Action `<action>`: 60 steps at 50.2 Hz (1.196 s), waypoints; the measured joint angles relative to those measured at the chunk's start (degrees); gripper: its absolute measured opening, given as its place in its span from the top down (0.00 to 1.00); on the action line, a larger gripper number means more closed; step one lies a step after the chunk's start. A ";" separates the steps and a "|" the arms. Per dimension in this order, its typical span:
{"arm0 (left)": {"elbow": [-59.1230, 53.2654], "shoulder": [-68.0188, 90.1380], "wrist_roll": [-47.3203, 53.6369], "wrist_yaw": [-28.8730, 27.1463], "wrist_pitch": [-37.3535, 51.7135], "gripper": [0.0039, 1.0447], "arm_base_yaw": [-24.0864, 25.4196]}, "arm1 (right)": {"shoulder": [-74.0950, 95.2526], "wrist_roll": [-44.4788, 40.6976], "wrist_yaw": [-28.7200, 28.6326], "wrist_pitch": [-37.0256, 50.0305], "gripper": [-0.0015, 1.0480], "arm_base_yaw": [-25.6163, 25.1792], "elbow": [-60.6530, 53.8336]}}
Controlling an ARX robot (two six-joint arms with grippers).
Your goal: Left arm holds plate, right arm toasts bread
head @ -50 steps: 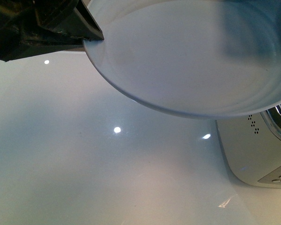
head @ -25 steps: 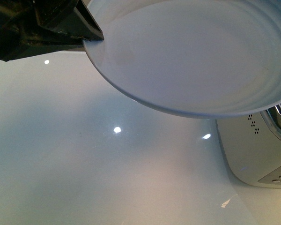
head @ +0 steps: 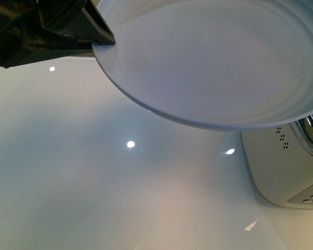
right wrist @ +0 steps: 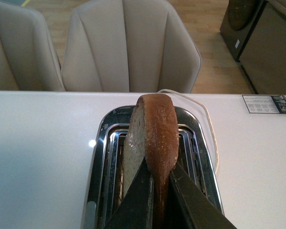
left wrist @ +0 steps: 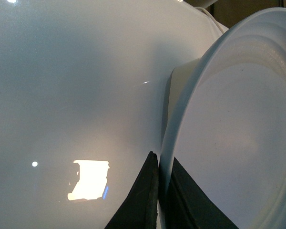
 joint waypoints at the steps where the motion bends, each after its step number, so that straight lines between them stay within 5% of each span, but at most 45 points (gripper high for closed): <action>1: 0.00 0.00 0.00 0.00 0.00 0.97 0.00 | 0.09 -0.02 0.02 0.07 0.97 0.11 0.00; 40: 0.00 0.00 -0.02 0.00 0.00 0.97 0.00 | 15.72 -0.24 -1.44 2.71 0.97 1.03 1.81; 60: 0.00 0.00 -0.02 0.00 0.00 0.97 0.00 | 12.55 1.95 -2.14 2.16 0.36 0.85 -1.86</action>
